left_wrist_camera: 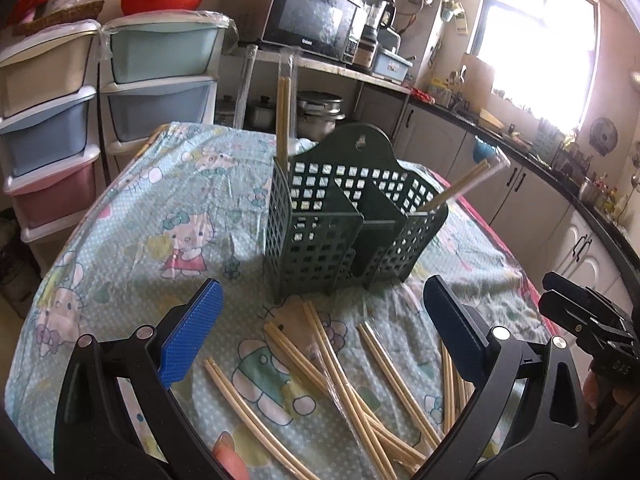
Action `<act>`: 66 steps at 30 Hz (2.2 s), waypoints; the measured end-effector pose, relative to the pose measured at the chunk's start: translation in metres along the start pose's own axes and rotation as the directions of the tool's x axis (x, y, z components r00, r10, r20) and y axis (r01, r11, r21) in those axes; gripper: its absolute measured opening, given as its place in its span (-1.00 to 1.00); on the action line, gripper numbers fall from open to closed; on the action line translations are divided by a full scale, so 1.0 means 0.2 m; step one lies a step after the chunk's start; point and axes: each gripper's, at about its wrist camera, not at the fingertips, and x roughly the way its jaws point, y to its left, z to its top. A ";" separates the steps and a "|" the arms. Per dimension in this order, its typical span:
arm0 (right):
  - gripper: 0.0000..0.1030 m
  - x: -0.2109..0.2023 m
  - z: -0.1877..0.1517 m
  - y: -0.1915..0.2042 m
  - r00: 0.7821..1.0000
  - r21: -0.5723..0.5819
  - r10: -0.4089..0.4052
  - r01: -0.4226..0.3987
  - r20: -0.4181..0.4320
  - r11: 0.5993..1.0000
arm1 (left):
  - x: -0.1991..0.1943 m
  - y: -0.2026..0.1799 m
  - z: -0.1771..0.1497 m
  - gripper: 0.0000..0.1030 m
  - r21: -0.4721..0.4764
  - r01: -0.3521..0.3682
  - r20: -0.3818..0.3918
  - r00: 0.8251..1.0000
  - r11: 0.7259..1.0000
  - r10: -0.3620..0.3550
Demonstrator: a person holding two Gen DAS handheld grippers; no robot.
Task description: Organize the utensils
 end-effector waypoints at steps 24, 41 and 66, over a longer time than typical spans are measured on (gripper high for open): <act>-0.26 0.32 -0.13 -0.23 0.970 0.030 -0.066 0.075 -0.234 0.997 | 0.34 -0.02 -0.15 -0.10 -0.031 0.083 -0.239 0.967 0.996 -0.088; -0.55 0.67 -0.08 -0.29 0.930 -0.121 -0.068 0.026 -0.360 0.992 | 0.51 0.03 -0.10 -0.15 -0.051 0.054 -0.316 0.946 0.997 -0.068; -0.99 0.68 -0.08 -0.53 0.934 0.089 0.057 -0.027 -0.352 0.996 | 0.66 0.03 -0.10 -0.74 0.001 -0.076 -0.332 0.940 0.997 0.072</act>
